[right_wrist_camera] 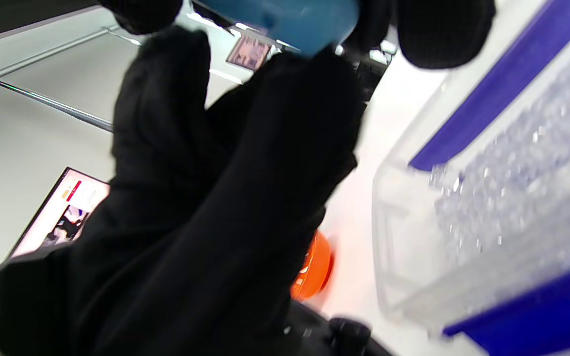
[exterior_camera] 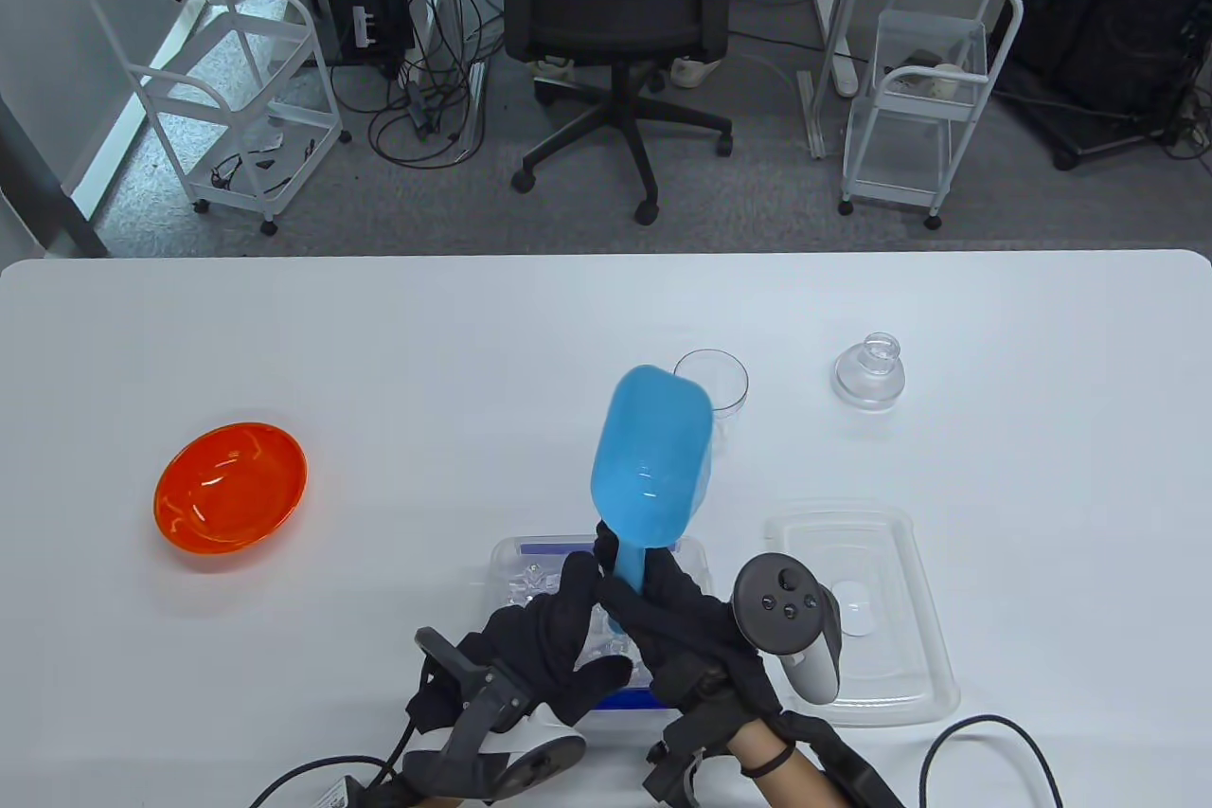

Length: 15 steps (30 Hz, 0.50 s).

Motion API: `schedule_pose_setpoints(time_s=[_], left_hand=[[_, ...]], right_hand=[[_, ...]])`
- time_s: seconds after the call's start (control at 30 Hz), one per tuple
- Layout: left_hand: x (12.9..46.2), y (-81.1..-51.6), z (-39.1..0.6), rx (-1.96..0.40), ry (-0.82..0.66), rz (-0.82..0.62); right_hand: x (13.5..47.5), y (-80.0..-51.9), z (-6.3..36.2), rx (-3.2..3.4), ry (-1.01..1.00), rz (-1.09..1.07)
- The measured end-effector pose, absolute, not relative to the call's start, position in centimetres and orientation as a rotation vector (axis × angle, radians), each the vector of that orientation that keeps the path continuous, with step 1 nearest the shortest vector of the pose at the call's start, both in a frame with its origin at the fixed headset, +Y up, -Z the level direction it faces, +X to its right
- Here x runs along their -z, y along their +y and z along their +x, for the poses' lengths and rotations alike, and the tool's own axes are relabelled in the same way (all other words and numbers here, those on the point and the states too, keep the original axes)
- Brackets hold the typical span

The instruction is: Shake ice in a plastic shaker with both hands

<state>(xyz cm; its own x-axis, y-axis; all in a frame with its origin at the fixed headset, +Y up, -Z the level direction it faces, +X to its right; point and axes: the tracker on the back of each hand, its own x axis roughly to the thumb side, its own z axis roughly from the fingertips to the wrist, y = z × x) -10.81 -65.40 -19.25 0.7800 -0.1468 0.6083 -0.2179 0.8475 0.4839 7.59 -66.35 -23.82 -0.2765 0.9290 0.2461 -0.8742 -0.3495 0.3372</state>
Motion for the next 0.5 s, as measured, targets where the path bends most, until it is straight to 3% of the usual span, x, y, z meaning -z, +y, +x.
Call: schedule_pose_setpoints(time_s=[0.33, 0.5], left_hand=[[22.2, -65.6, -15.1, -0.157, -0.435, 0.54], [24.0, -66.9, -17.3, -0.187, -0.308, 0.424]], right_hand=[[24.2, -63.3, 10.8, -2.157, -0.033, 0.406], [23.0, -61.6, 12.8, -2.251, -0.129, 0.346]])
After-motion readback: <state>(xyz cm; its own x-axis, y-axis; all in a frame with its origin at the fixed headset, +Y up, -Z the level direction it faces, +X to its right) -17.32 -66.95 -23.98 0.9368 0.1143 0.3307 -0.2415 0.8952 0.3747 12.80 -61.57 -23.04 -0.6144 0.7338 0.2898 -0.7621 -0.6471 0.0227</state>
